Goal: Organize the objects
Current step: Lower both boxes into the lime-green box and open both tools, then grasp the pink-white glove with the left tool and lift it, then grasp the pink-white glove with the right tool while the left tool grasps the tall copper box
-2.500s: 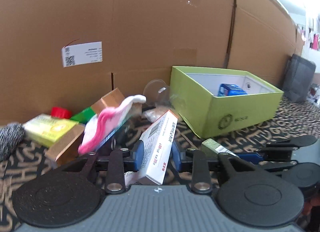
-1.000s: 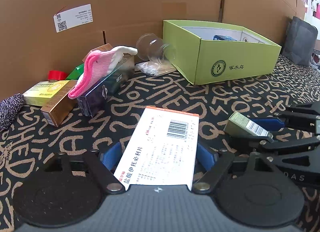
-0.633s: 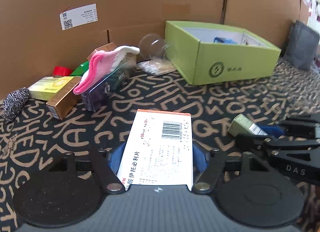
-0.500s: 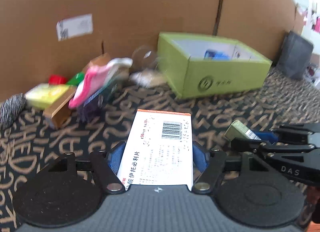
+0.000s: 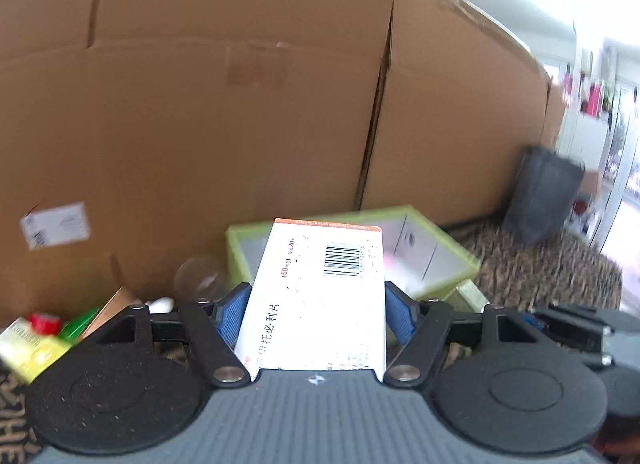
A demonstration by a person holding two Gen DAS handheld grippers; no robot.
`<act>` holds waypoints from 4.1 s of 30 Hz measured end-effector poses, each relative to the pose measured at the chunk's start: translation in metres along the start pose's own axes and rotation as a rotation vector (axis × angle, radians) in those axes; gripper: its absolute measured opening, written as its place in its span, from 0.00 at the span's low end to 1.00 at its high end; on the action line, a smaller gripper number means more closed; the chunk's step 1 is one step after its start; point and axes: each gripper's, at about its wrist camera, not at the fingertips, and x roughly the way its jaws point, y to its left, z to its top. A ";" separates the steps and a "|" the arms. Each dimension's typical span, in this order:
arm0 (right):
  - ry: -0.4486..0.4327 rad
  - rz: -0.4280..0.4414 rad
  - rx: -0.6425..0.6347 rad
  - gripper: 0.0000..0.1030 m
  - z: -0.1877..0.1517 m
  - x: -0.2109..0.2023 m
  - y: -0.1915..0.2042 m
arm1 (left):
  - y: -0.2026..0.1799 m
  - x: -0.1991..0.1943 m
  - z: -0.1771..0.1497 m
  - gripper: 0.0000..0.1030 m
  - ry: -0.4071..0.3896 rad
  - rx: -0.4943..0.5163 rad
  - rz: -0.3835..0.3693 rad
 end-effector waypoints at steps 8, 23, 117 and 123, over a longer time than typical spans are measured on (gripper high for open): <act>-0.015 -0.148 0.039 0.21 0.034 0.055 -0.048 | -0.002 0.070 0.025 0.70 -0.011 -0.050 0.050; 0.075 -0.207 -0.011 0.54 0.009 0.144 -0.094 | -0.001 0.121 0.008 0.96 -0.004 -0.028 0.100; 0.334 0.317 -0.157 0.90 -0.083 0.115 0.195 | 0.123 -0.045 -0.119 0.57 0.124 -0.068 0.193; 0.322 0.286 -0.228 0.55 -0.084 0.117 0.202 | 0.149 -0.041 -0.121 0.33 0.174 -0.174 0.196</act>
